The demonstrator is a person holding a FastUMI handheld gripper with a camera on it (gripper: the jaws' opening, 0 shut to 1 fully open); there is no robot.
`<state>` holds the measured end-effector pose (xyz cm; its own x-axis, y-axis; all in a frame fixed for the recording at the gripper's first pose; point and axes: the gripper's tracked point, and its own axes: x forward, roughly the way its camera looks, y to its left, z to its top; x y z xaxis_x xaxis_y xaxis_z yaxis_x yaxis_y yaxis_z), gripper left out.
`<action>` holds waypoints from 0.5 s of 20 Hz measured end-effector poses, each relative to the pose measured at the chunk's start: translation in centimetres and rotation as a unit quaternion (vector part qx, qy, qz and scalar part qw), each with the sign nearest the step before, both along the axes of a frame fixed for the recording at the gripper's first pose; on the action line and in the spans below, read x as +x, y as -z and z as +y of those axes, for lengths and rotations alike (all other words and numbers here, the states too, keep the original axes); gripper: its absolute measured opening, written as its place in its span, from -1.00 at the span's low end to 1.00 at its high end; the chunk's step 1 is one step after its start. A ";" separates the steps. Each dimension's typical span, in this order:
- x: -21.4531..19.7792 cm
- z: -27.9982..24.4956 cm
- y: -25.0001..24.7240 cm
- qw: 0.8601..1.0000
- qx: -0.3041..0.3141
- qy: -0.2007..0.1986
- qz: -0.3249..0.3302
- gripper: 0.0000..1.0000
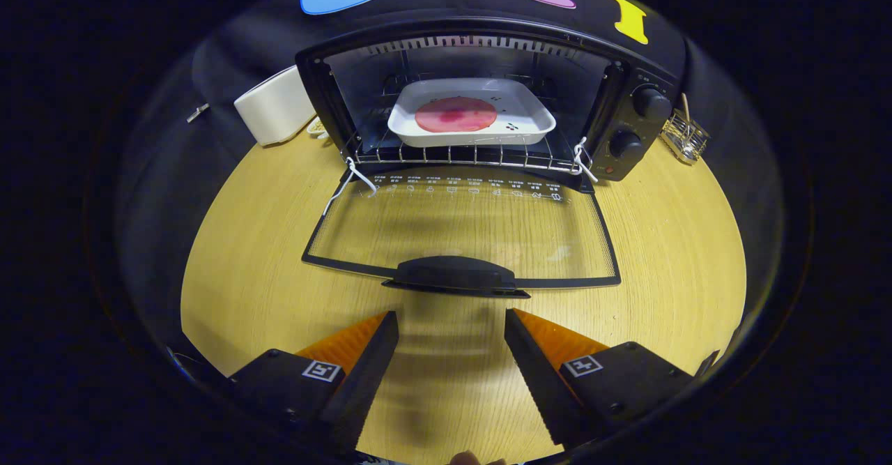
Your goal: Open the toaster oven, put the food inside, and close the toaster oven door.
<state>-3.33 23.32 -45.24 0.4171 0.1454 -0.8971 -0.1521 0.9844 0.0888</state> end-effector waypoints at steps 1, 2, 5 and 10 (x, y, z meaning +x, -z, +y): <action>0.3 0.1 0.3 1.000 -0.003 0.002 -0.001 0.99; 0.6 0.0 0.6 1.000 -0.008 0.004 -0.002 0.99; 0.6 0.0 2.1 1.000 -0.020 0.012 0.011 0.99; 1.0 0.1 1.9 0.999 -0.020 0.029 0.012 0.99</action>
